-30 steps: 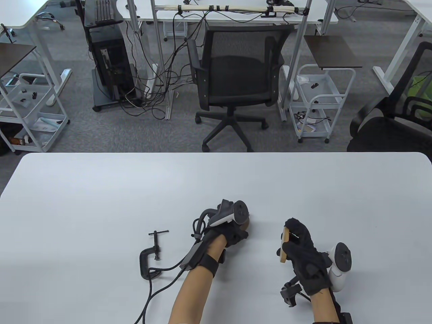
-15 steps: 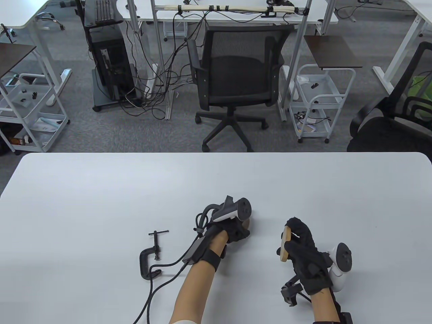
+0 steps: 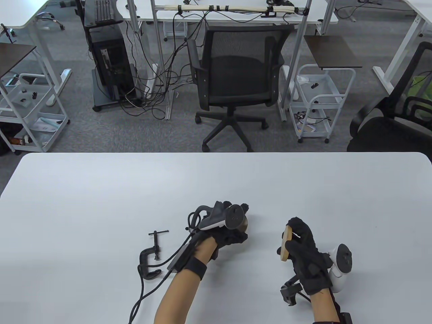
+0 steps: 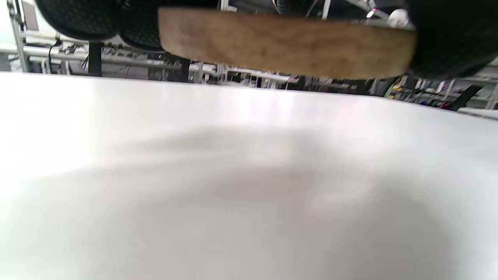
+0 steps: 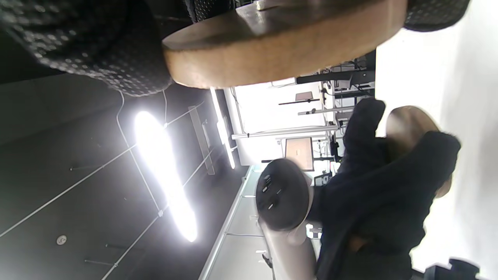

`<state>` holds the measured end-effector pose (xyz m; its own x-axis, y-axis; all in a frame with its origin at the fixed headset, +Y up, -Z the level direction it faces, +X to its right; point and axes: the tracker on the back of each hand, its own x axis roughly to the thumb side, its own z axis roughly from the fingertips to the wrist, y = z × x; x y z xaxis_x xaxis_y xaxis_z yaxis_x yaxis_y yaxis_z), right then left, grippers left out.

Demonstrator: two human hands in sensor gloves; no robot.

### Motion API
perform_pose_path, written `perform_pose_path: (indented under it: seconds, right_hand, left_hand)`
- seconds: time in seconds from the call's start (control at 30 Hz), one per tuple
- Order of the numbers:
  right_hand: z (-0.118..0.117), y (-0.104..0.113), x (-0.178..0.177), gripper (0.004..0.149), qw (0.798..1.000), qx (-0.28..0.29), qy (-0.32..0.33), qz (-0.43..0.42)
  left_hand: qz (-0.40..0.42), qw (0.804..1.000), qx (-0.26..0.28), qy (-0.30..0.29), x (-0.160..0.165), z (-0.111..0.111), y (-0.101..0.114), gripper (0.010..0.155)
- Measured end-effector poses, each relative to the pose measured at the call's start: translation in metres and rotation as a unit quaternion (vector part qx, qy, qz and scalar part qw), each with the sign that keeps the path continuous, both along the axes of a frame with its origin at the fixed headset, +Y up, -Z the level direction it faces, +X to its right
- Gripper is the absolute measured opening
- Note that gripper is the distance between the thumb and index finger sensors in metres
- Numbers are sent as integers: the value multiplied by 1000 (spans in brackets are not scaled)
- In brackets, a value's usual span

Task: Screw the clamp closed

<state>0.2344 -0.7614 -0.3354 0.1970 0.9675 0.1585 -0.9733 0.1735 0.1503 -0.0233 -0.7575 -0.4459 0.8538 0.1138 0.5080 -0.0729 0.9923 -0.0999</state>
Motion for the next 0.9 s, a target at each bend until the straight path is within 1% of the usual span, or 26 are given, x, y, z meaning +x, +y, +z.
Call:
perform_pose_path:
  seconds: [0.2, 0.33, 0.43, 0.53, 0.6, 0.67, 0.7, 0.73, 0.77, 0.83, 0.87, 0.9]
  right_hand:
    - [2, 1, -9, 82, 1000, 8, 7, 10]
    - [3, -2, -14, 82, 1000, 1, 13, 16]
    - [3, -6, -22, 82, 999, -6, 26, 27]
    - [2, -10, -29, 82, 999, -13, 38, 34]
    - [3, -12, -36, 82, 998, -19, 48, 35]
    - [4, -14, -40, 83, 998, -21, 55, 39]
    - [4, -15, -42, 83, 997, -22, 56, 43]
    - [4, -16, -43, 83, 997, -24, 58, 47]
    - [4, -16, -44, 83, 997, -24, 58, 50]
    - [3, -18, -46, 83, 997, -28, 57, 47]
    - [2, -19, -46, 83, 997, -30, 59, 46]
    - [2, -19, -47, 83, 997, -31, 59, 46]
  left_hand:
    - [45, 997, 52, -17, -28, 54, 27, 98]
    - [91, 992, 83, -4, -53, 88, 42, 98]
    - [156, 983, 100, 5, -73, 109, 45, 98]
    - [228, 969, 93, 7, -88, 119, 38, 98]
    - [306, 950, 66, 9, -100, 122, 24, 98]
    - [391, 920, 14, 16, -109, 120, 5, 98]
    - [455, 888, -60, 6, -113, 116, -5, 98]
    - [489, 867, -94, 2, -116, 116, -9, 97]
    - [528, 841, -120, 5, -121, 117, -13, 98]
    - [580, 803, -133, 13, -129, 118, -18, 98]
    - [591, 795, -138, 16, -133, 118, -21, 98]
    - [593, 793, -137, 20, -135, 118, -22, 98]
